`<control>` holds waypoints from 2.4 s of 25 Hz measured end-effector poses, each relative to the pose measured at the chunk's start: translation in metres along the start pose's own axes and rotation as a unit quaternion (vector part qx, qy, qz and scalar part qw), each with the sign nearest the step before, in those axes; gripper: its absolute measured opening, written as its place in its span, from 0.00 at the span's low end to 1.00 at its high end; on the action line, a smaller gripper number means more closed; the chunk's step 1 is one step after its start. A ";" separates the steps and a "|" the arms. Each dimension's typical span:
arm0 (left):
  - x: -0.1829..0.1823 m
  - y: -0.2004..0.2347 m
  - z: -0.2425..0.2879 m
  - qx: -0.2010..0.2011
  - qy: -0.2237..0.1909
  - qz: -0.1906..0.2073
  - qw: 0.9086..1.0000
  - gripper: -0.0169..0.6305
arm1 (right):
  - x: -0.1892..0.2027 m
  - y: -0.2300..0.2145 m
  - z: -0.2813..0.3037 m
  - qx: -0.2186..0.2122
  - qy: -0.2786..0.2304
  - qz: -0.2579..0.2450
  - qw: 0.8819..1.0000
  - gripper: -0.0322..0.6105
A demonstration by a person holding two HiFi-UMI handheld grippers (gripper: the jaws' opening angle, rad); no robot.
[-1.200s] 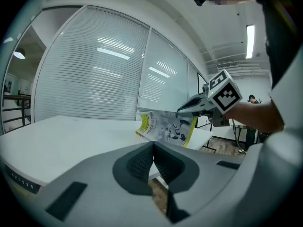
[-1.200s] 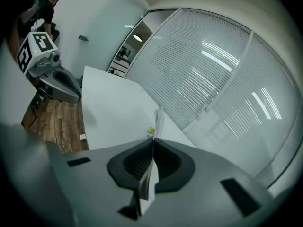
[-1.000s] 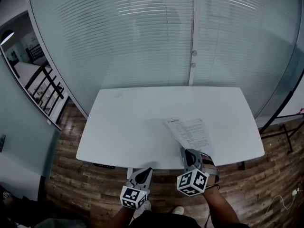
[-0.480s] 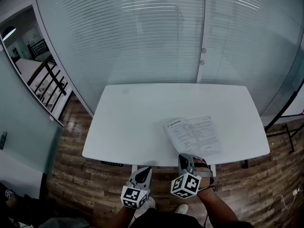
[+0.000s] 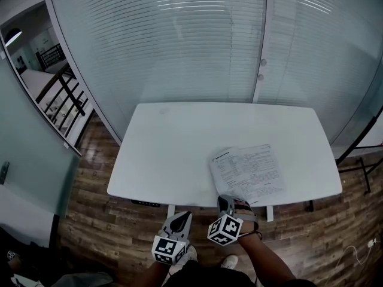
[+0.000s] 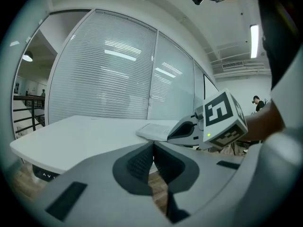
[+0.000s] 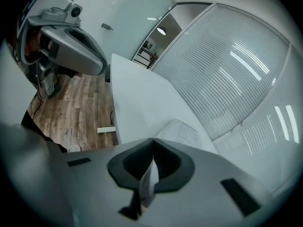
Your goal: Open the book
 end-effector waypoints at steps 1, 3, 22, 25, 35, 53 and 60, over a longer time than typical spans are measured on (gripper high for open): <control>0.000 0.000 -0.001 0.001 0.000 -0.003 1.000 0.05 | 0.000 0.001 0.002 -0.007 0.000 0.013 1.000 0.06; -0.004 0.001 -0.003 0.003 -0.005 -0.011 1.000 0.05 | -0.002 0.003 0.004 -0.023 -0.001 0.047 0.999 0.06; -0.008 0.017 -0.013 -0.023 -0.033 -0.009 0.999 0.05 | 0.003 0.014 0.028 -0.084 0.010 0.170 0.982 0.07; -0.007 0.016 -0.011 -0.018 -0.033 -0.008 0.999 0.05 | 0.005 0.017 0.031 -0.095 0.013 0.187 0.978 0.06; -0.001 0.012 -0.004 -0.012 -0.013 -0.011 1.000 0.05 | 0.004 0.013 0.033 -0.103 0.004 0.209 0.972 0.07; -0.027 -0.008 0.014 0.010 -0.027 0.012 1.000 0.05 | -0.012 -0.061 -0.084 -0.049 -0.212 0.320 0.922 0.06; -0.052 -0.021 0.021 0.028 -0.052 0.005 0.998 0.05 | -0.001 -0.098 -0.137 0.036 -0.308 0.316 0.897 0.06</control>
Point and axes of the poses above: the fingertips, and each gripper's own axes: z forward along the fingers, y to its left, x out of its underside, the point moved 4 cm from there along -z, backward along the fingers, and after that the axes turned 11 degrees about z, right-handed, at the moved point
